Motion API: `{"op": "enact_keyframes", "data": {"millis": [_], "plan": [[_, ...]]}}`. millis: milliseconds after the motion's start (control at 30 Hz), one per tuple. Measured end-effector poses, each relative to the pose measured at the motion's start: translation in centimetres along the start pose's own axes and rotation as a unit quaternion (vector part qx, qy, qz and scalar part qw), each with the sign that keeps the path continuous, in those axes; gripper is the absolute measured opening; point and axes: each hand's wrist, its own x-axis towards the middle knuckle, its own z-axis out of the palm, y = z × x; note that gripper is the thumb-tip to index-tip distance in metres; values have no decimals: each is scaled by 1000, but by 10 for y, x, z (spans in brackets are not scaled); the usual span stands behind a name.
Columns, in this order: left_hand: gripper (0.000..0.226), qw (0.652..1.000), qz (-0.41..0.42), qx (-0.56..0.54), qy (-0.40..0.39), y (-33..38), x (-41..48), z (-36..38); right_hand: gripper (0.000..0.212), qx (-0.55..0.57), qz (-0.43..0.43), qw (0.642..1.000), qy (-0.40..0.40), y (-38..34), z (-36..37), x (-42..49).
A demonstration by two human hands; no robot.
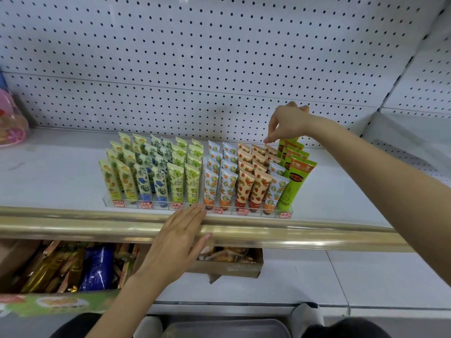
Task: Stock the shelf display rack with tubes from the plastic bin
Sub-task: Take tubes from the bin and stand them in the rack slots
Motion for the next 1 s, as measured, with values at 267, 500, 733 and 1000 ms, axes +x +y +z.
{"op": "enact_keyframes", "data": {"millis": [267, 500, 733, 1000], "plan": [[55, 1000, 3, -14, -1, 0, -1, -1, 27, -8, -9, 1000, 20, -14, 18, 8], [57, 1000, 3, -20, 1, 0, -2, -1, 25, -7, 1, 1000, 7, -15, 21, 10], [62, 1000, 5, -24, 4, -1, -2, 0, 21, -30, 10, 999, -7, -16, 23, 9], [60, 1000, 5, -22, 3, 0, -1, -1, 25, -37, 12, 999, -7, -18, 26, 10]]}}
